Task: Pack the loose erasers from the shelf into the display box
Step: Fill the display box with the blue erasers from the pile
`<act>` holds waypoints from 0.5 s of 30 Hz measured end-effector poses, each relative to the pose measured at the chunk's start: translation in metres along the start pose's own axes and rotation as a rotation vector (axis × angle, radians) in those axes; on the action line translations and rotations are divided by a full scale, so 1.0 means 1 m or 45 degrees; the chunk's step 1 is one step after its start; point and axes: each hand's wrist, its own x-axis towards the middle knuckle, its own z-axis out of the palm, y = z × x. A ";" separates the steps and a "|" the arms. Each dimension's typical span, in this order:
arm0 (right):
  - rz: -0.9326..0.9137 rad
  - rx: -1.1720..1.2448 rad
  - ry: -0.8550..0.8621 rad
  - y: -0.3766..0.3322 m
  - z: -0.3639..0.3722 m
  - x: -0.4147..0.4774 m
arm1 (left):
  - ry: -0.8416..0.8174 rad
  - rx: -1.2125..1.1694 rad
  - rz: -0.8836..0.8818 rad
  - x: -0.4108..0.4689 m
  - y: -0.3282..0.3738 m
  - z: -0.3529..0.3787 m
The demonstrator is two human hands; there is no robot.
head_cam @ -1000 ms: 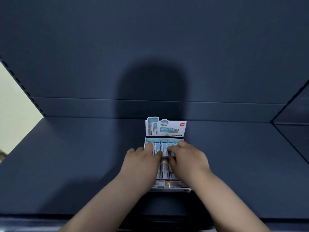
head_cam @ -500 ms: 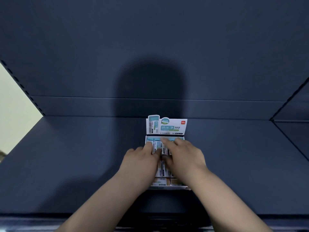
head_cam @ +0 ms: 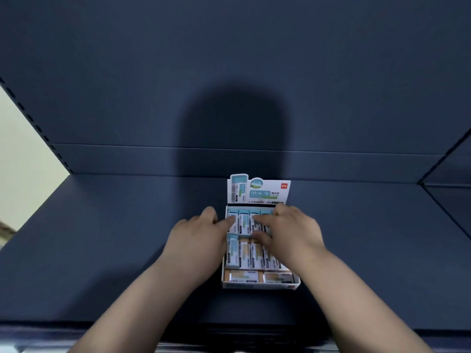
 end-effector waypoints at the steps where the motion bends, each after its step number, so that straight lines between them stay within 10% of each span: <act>1: 0.001 -0.002 0.000 -0.001 0.000 0.000 | -0.017 0.006 -0.005 -0.002 -0.002 0.000; 15: 0.111 0.172 0.233 0.019 0.009 -0.016 | -0.004 0.036 0.151 -0.005 0.000 0.019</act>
